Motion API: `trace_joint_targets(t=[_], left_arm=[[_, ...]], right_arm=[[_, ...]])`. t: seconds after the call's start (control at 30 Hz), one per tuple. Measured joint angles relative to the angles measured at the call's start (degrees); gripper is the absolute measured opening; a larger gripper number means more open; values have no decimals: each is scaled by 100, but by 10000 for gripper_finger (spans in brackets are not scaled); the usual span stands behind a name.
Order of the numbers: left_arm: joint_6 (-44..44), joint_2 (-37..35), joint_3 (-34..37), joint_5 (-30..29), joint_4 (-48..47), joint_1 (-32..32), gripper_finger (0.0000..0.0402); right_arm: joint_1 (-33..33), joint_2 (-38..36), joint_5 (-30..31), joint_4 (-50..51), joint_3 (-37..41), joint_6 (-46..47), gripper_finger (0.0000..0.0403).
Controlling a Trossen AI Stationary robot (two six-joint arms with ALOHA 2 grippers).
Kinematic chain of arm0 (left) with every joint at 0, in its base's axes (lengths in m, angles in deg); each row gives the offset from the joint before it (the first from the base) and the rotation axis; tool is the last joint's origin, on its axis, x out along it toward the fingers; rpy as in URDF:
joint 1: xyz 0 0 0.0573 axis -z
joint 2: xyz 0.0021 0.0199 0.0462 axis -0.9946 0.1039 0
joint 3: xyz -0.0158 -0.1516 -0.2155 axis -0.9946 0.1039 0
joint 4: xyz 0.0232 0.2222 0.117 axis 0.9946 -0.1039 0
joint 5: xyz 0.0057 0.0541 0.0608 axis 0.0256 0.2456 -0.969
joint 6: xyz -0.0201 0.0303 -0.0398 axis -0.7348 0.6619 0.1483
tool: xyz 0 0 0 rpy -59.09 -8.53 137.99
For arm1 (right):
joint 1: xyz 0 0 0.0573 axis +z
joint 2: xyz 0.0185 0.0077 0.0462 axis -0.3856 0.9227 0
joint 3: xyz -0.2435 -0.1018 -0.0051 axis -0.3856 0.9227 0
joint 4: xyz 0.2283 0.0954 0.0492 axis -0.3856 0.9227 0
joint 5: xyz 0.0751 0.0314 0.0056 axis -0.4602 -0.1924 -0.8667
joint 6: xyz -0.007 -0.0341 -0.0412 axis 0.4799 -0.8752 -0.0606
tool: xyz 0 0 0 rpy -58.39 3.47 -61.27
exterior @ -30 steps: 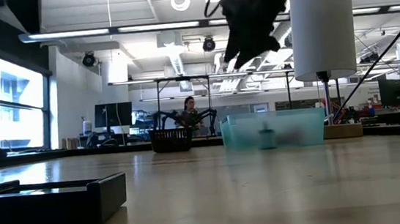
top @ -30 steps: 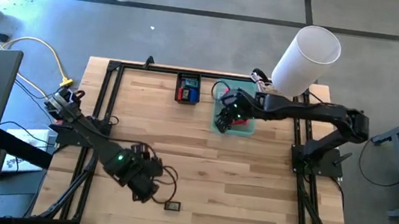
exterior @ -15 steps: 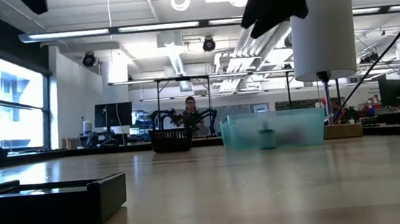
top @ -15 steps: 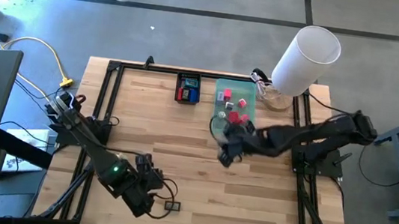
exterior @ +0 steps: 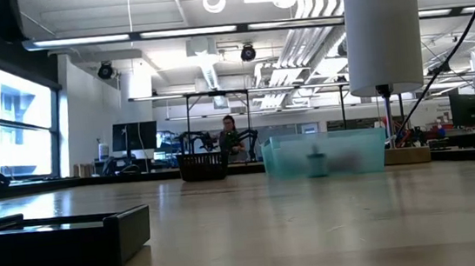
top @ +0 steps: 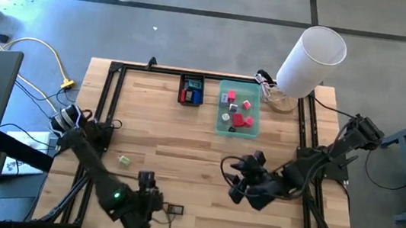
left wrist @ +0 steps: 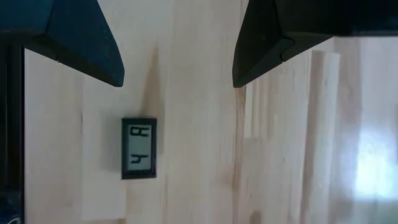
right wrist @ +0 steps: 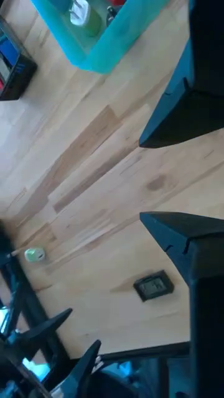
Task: Pick & Place Office items
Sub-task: Put the black digital timer into the black bin
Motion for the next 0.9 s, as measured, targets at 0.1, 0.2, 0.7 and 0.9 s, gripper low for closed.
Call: trace_joint_targets(t=[0.1, 0.2, 0.7, 0.9], left_arm=[[-164, 17, 46, -309, -9, 365, 289], [-355, 21, 77, -530, 23, 735, 289], [-1005, 19, 1494, -947, 1074, 1218, 289], [-728, 19, 2112, -936, 2209, 1201, 289]], right_arm=[[245, 64, 193, -123, 2, 288, 165], [404, 225, 256, -267, 3, 264, 165], [561, 1340, -24, -1208, 3, 244, 165], [575, 1616, -242, -1796, 3, -85, 165]])
